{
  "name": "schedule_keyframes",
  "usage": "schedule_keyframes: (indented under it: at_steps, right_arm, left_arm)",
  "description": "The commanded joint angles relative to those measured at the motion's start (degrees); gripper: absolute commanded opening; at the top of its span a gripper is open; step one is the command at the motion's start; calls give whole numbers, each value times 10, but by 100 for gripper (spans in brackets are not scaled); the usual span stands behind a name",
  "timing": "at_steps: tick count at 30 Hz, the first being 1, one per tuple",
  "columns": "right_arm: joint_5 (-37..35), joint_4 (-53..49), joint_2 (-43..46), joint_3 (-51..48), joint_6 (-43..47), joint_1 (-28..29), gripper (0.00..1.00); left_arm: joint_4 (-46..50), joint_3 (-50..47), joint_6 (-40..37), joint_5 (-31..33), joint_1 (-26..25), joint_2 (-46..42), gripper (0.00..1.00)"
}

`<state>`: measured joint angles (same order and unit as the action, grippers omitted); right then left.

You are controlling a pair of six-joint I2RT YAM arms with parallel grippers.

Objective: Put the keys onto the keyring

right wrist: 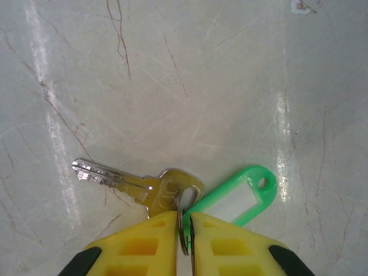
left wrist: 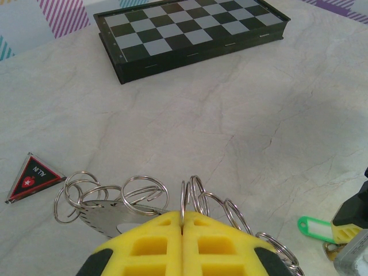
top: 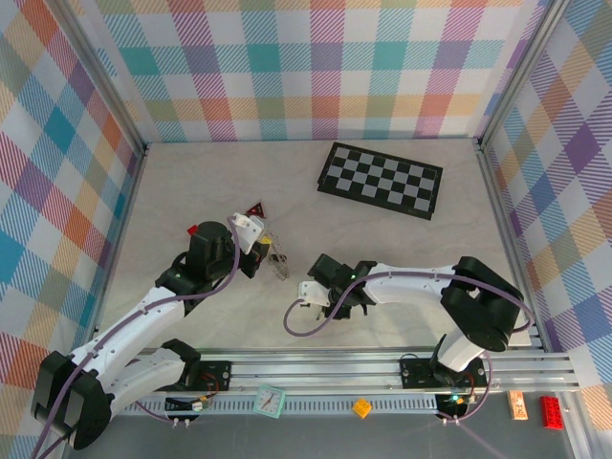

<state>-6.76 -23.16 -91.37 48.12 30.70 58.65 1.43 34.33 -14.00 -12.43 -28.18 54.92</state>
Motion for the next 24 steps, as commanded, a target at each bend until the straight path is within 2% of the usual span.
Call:
schedule_keyframes:
  at_steps: [1, 11, 16, 24]
  right_arm:
    - [14, -2, -9, 14, 2, -1, 13]
    - [21, -13, -4, 18, 2, -1, 0]
    - [33, -22, 14, 15, -4, -1, 0]
    - [105, 31, 129, -34, -67, -31, 0]
  left_arm:
    - [-15, 2, -6, -8, 1, -2, 0]
    - [-15, 2, -6, -8, 2, -1, 0]
    - [-14, 2, -7, -8, 1, -3, 0]
    - [-8, 6, -5, -18, 1, -4, 0]
